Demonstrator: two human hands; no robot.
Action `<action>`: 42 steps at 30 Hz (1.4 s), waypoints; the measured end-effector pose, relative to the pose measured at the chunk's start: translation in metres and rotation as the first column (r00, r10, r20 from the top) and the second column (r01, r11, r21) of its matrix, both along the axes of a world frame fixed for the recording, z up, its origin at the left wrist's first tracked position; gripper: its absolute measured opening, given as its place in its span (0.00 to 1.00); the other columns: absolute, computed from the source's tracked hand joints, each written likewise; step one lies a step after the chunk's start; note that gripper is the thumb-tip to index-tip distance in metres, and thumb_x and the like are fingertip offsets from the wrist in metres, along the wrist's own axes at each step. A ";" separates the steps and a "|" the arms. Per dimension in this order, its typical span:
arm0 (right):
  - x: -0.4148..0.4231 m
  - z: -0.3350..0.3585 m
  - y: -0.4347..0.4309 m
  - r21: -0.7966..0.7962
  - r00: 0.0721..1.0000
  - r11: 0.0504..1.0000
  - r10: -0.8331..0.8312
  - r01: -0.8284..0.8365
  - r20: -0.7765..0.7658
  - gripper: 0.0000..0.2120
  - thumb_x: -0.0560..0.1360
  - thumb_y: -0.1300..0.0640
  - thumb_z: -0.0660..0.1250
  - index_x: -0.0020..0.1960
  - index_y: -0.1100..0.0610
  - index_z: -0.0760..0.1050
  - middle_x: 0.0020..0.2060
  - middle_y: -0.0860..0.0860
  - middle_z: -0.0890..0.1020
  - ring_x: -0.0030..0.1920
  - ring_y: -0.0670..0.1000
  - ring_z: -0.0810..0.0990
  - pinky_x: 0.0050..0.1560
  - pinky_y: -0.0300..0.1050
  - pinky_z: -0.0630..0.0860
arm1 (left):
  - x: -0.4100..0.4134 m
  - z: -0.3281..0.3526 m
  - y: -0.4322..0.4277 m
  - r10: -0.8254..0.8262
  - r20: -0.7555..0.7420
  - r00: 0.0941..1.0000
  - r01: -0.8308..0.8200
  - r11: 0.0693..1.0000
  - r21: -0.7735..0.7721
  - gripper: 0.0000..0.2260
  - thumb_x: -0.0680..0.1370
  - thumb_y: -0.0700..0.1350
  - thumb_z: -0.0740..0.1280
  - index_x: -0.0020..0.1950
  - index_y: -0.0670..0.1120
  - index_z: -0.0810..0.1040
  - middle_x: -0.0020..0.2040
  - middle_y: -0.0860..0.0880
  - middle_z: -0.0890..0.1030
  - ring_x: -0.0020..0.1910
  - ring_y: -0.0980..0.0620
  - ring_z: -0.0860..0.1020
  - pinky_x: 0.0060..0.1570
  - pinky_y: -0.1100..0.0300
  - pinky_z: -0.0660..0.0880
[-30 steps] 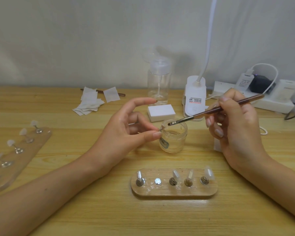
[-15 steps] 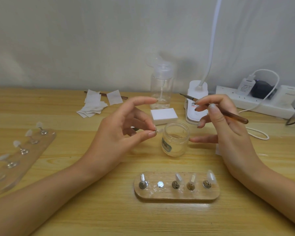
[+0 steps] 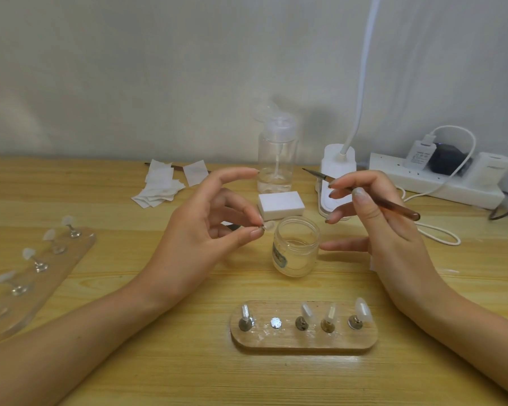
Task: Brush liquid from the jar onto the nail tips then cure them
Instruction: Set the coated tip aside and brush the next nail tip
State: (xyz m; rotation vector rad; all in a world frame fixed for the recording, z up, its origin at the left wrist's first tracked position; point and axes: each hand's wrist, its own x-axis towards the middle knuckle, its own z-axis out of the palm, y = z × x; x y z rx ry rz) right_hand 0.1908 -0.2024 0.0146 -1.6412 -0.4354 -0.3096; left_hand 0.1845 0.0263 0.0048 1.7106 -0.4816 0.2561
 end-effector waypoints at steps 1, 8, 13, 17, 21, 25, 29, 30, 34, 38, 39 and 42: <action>0.001 0.000 -0.001 0.005 1.000 1.000 -0.005 0.005 0.012 0.10 0.80 0.52 0.57 0.54 0.54 0.75 0.53 0.56 0.76 0.44 0.49 0.77 0.37 0.48 0.83 | 0.000 0.000 0.000 0.001 0.000 1.000 -0.001 1.000 0.002 0.27 0.73 0.38 0.75 0.68 0.54 0.73 0.43 0.51 0.83 0.45 0.52 0.83 0.47 0.58 0.80; 0.007 0.002 -0.009 0.281 0.991 0.956 0.109 -0.084 -0.072 0.08 0.79 0.52 0.60 0.45 0.54 0.75 0.33 0.50 0.78 0.32 0.46 0.73 0.28 0.36 0.71 | 0.000 0.003 -0.002 0.017 0.014 1.000 -0.018 0.999 0.037 0.26 0.73 0.37 0.75 0.67 0.55 0.73 0.42 0.51 0.84 0.46 0.53 0.84 0.47 0.48 0.79; 0.011 0.003 -0.008 0.395 0.976 0.916 0.146 -0.072 -0.161 0.07 0.74 0.52 0.63 0.40 0.54 0.67 0.29 0.49 0.77 0.28 0.44 0.72 0.26 0.35 0.69 | 0.000 0.003 -0.004 0.007 0.037 0.999 -0.009 0.999 0.051 0.26 0.74 0.35 0.74 0.67 0.55 0.73 0.42 0.52 0.84 0.47 0.53 0.83 0.30 0.59 0.79; 0.011 0.002 -0.007 0.353 0.969 0.929 0.183 -0.115 -0.168 0.09 0.74 0.52 0.64 0.39 0.54 0.68 0.29 0.51 0.78 0.27 0.45 0.73 0.26 0.35 0.70 | 0.000 0.003 -0.005 -0.009 0.042 0.999 0.008 0.999 0.034 0.26 0.75 0.34 0.74 0.67 0.55 0.73 0.42 0.52 0.83 0.47 0.54 0.83 0.26 0.59 0.77; 0.011 0.001 -0.006 0.316 0.966 0.941 0.188 -0.124 -0.179 0.10 0.74 0.51 0.65 0.39 0.54 0.68 0.29 0.51 0.79 0.27 0.45 0.73 0.26 0.35 0.70 | -0.001 0.002 -0.005 -0.020 0.072 0.997 0.016 0.998 0.053 0.26 0.75 0.34 0.73 0.68 0.54 0.73 0.43 0.52 0.83 0.48 0.53 0.82 0.26 0.60 0.76; 0.010 0.001 -0.005 0.287 0.964 0.948 0.193 -0.135 -0.184 0.11 0.74 0.50 0.67 0.41 0.55 0.67 0.30 0.52 0.80 0.27 0.46 0.73 0.25 0.35 0.69 | 0.000 0.002 -0.006 -0.017 0.080 0.997 0.011 0.998 0.066 0.26 0.75 0.34 0.73 0.68 0.53 0.73 0.43 0.52 0.83 0.47 0.54 0.82 0.26 0.60 0.76; 0.012 0.001 -0.006 0.313 0.965 0.948 0.128 -0.051 -0.229 0.11 0.71 0.50 0.67 0.40 0.55 0.67 0.27 0.52 0.78 0.25 0.46 0.73 0.23 0.35 0.68 | 0.000 0.002 -0.006 -0.012 0.091 0.996 0.005 0.997 0.078 0.25 0.75 0.33 0.73 0.68 0.53 0.73 0.43 0.52 0.83 0.46 0.55 0.82 0.26 0.60 0.77; 0.012 0.001 -0.007 0.316 0.966 0.948 0.113 -0.035 -0.233 0.11 0.70 0.49 0.67 0.39 0.54 0.68 0.27 0.52 0.78 0.25 0.46 0.73 0.23 0.35 0.68 | 0.000 0.002 -0.006 -0.012 0.093 0.996 0.005 0.997 0.081 0.25 0.75 0.34 0.73 0.68 0.53 0.73 0.43 0.52 0.83 0.46 0.55 0.82 0.26 0.59 0.77; 0.011 0.001 -0.007 0.291 0.969 0.952 0.156 -0.095 -0.192 0.11 0.73 0.49 0.66 0.39 0.53 0.69 0.30 0.52 0.80 0.27 0.46 0.73 0.25 0.35 0.68 | 0.000 0.002 -0.005 -0.012 0.108 0.994 0.001 0.995 0.096 0.25 0.76 0.34 0.73 0.68 0.53 0.74 0.43 0.52 0.83 0.47 0.54 0.82 0.26 0.59 0.77; 0.010 0.001 -0.005 0.279 0.968 0.956 0.148 -0.087 -0.205 0.14 0.71 0.47 0.68 0.41 0.55 0.68 0.30 0.53 0.80 0.26 0.47 0.73 0.23 0.35 0.67 | 0.000 0.001 -0.005 -0.012 0.111 0.994 0.001 0.995 0.101 0.24 0.76 0.35 0.73 0.68 0.53 0.74 0.44 0.52 0.83 0.48 0.52 0.82 0.27 0.59 0.77; 0.011 0.001 -0.006 0.288 0.968 0.956 0.124 -0.057 -0.218 0.13 0.71 0.47 0.68 0.41 0.54 0.68 0.29 0.53 0.80 0.25 0.46 0.72 0.22 0.35 0.66 | 0.000 0.001 -0.005 -0.013 0.110 0.994 0.002 0.995 0.099 0.24 0.76 0.35 0.73 0.68 0.53 0.74 0.44 0.52 0.83 0.48 0.52 0.82 0.27 0.59 0.77; 0.011 0.002 -0.008 0.305 0.971 0.952 0.101 -0.030 -0.218 0.11 0.71 0.47 0.67 0.40 0.53 0.68 0.28 0.51 0.79 0.25 0.46 0.71 0.21 0.34 0.65 | 0.000 0.001 -0.006 -0.018 0.113 0.993 0.006 0.994 0.109 0.24 0.76 0.35 0.73 0.68 0.53 0.74 0.44 0.52 0.83 0.48 0.53 0.82 0.28 0.60 0.77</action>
